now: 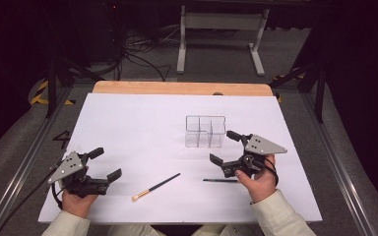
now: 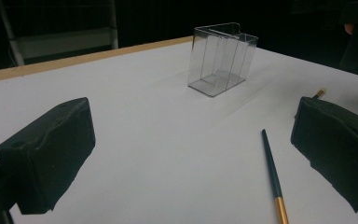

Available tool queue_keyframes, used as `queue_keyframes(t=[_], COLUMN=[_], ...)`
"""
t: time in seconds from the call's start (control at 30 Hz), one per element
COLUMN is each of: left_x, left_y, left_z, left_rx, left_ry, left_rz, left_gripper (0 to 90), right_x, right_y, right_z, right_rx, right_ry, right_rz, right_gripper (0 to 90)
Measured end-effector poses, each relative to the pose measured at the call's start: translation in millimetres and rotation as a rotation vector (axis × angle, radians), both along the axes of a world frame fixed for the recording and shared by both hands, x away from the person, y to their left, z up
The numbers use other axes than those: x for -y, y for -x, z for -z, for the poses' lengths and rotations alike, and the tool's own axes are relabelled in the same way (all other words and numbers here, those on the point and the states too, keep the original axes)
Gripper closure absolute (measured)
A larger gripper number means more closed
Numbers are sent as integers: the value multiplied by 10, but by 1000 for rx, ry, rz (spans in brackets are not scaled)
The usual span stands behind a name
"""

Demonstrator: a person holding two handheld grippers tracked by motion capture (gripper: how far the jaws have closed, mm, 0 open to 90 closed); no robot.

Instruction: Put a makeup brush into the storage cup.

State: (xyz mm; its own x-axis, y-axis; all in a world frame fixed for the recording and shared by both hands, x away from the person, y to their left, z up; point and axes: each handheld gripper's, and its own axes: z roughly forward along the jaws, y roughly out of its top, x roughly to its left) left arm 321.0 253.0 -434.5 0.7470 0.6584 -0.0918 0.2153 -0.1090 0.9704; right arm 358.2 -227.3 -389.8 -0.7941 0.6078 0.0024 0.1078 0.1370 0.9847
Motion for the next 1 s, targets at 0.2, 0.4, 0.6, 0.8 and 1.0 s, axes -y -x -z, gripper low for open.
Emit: queue_keyframes(t=[0.2, 0.4, 0.6, 0.8, 1.0], left_x=[-12, -7, -20, -17, -29], left_y=[7, 4, 5, 8, 13], left_z=[-2, -1, -6, -6, -8], left_rx=[-3, -1, -5, -7, -8], left_ry=[2, 2, 9, 8, 22], left_rz=[0, 0, 3, 3, 1], left_gripper=[4, 4, 4, 4, 4], right_x=[-58, -149, -228, -304, -372], right_y=[-72, -116, -159, -194, -233], right_z=[-117, -218, -335, -462, -530], right_rx=[-63, -70, -93, -127, -162], right_ry=[53, 109, 211, 327, 450], right_rz=[-54, -103, -158, -209, -216], right_gripper=[15, 12, 26, 27, 27])
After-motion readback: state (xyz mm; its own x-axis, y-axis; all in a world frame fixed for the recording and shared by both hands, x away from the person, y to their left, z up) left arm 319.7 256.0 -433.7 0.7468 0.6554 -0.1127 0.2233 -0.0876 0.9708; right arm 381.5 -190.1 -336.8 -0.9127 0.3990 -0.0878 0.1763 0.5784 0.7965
